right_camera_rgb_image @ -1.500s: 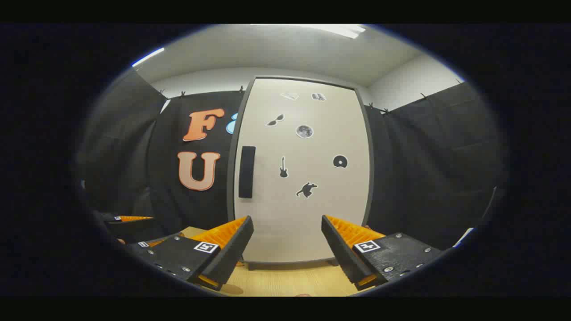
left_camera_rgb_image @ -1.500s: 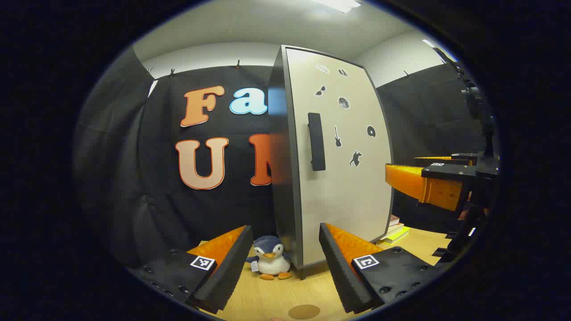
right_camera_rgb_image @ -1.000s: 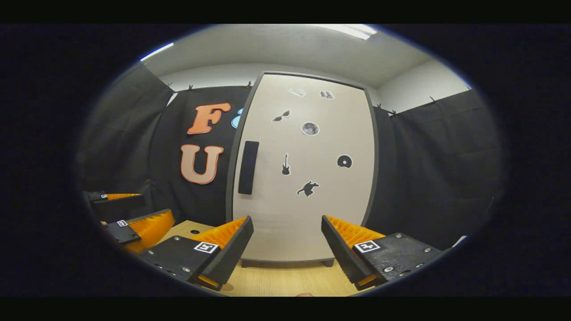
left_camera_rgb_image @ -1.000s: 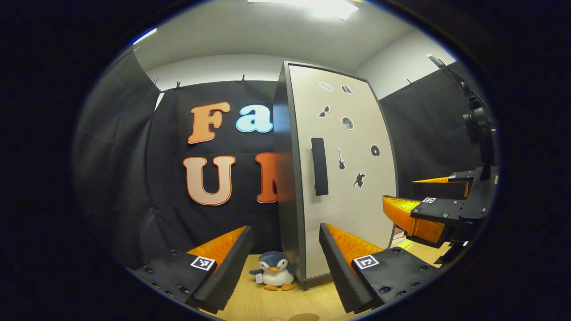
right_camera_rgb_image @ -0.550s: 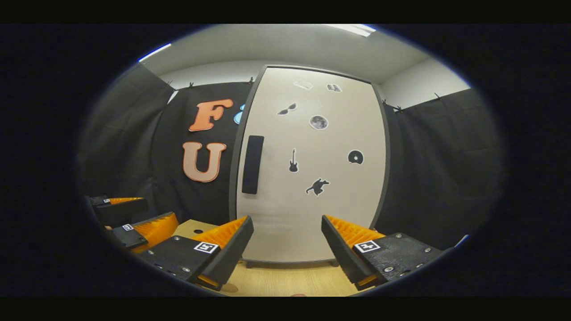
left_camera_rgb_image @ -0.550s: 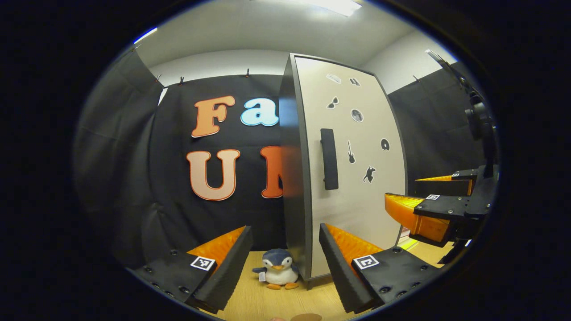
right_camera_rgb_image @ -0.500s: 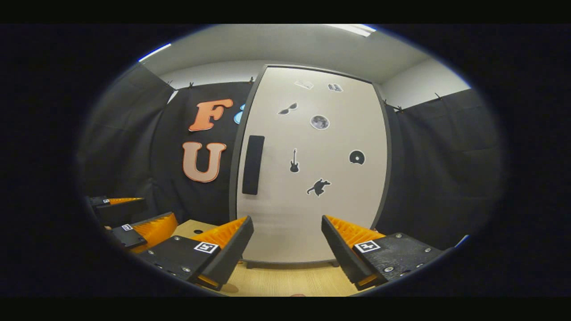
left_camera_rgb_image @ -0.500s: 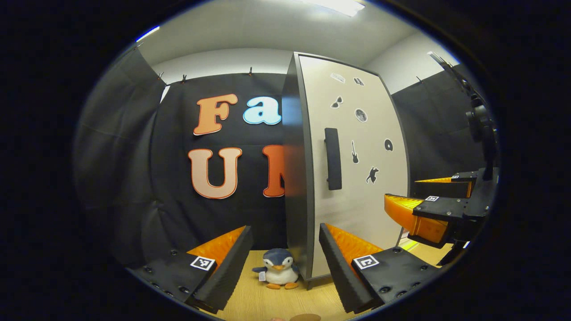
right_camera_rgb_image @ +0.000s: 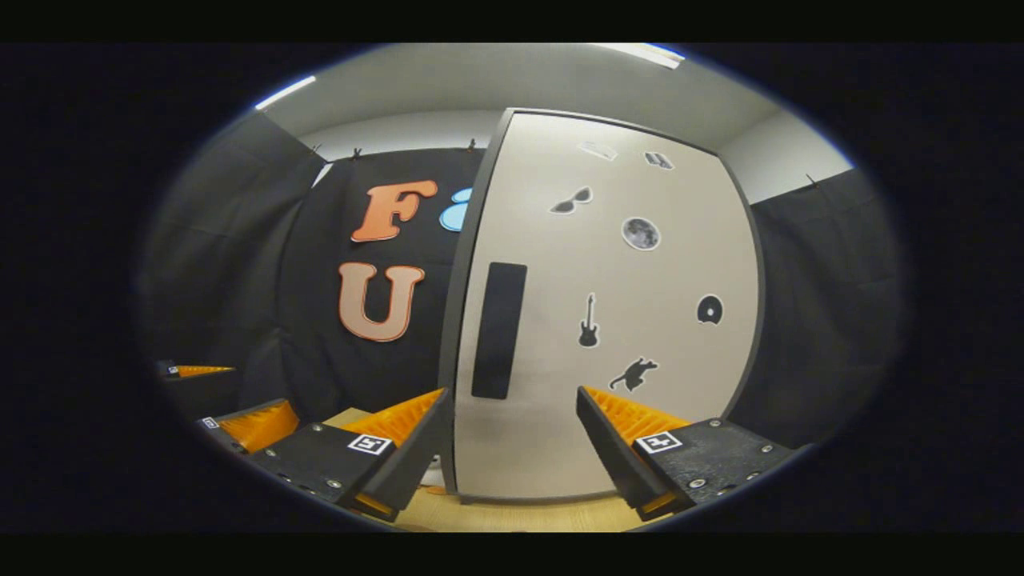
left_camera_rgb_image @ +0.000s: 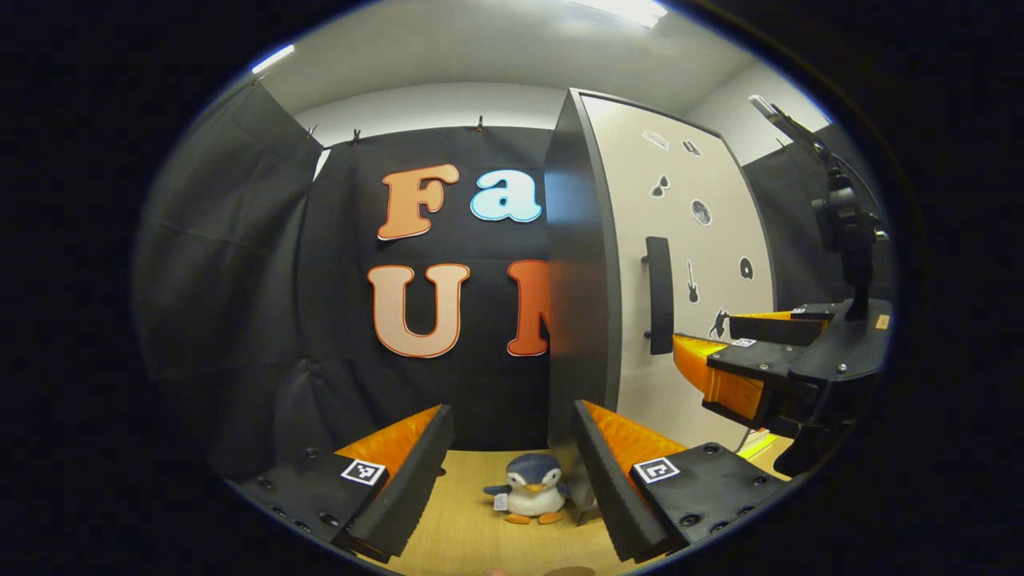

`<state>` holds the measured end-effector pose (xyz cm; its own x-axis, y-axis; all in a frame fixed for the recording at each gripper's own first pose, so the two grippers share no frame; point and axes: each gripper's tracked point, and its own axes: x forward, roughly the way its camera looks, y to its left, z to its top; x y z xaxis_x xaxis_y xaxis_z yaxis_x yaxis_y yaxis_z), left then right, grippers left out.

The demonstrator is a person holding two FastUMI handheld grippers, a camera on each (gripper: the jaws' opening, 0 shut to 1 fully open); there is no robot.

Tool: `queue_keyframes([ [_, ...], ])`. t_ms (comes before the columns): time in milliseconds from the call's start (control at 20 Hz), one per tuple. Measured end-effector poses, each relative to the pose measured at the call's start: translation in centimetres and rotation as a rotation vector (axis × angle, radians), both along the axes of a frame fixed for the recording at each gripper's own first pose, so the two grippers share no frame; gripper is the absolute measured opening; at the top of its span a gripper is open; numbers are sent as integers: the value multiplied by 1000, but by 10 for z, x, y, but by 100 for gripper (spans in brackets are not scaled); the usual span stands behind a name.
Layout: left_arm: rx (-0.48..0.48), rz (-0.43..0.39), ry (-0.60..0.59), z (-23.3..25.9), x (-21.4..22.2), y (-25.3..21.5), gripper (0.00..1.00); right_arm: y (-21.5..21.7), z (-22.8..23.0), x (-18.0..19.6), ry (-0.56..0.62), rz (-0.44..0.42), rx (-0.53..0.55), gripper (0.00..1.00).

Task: Open the cabinet door with the right hand, grasp the bottle in the cabinet with the left hand and place it on the coaster, then close the cabinet door with the right hand.

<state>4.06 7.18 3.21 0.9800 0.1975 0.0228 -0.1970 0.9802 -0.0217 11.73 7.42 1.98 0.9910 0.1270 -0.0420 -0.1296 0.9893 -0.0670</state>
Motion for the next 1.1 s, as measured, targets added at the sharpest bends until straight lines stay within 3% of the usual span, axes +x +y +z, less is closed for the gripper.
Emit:
queue_keyframes([
  [300,-18,26,18,-10,1,15,97,14,7,39,7,11,43,93],
  [500,-25,42,33,-16,-2,23,97,10,11,60,9,-21,80,86],
  [850,-19,50,36,-18,-6,29,99,17,8,69,43,-6,128,46],
  [1100,0,47,35,-15,-9,27,99,17,8,68,44,-12,133,27],
])
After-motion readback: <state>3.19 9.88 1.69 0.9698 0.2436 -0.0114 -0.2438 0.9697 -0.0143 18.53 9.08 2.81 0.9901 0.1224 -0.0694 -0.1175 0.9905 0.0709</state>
